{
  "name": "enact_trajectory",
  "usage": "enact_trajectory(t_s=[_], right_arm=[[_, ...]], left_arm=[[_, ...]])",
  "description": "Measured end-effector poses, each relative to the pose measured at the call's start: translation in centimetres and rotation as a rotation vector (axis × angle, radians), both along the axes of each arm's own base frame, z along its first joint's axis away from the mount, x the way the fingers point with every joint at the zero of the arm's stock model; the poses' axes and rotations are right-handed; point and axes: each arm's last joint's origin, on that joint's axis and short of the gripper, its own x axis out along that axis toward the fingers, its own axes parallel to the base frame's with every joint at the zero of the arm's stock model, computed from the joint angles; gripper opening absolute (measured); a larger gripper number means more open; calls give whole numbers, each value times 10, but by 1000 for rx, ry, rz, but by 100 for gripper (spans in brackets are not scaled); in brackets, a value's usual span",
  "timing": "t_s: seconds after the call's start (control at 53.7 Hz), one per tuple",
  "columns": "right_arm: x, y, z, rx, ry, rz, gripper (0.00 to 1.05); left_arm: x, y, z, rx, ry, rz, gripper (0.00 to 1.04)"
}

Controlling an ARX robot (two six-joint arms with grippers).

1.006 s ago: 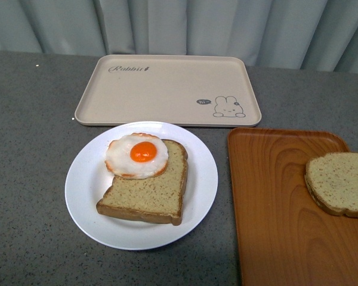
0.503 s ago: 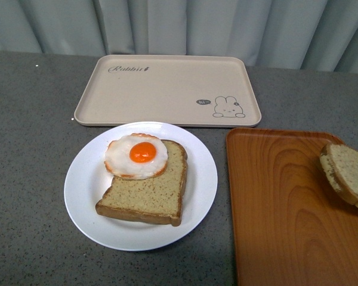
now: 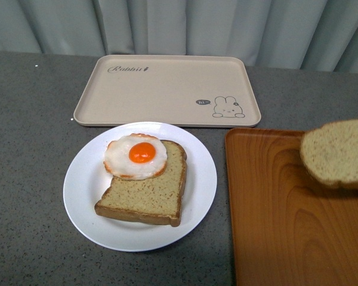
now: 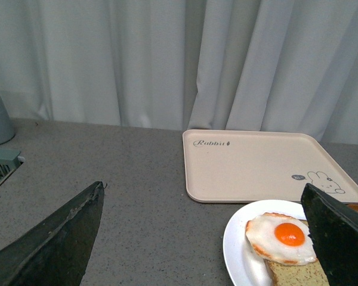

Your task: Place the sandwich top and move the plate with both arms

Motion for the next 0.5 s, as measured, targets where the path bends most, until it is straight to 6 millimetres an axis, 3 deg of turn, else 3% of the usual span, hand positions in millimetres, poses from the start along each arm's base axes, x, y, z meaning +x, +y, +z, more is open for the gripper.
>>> enact_trajectory(t_s=[0.13, 0.224, 0.373, 0.503], right_arm=[[3, 27, 34, 41, -87, 79, 1], [7, 56, 50, 60, -138, 154, 1], [17, 108, 57, 96, -161, 261, 1], [25, 152, 48, 136, -126, 343, 1]], left_arm=[[0, 0, 0, 0, 0, 0, 98], [0, 0, 0, 0, 0, 0, 98], [0, 0, 0, 0, 0, 0, 98], [0, 0, 0, 0, 0, 0, 98]])
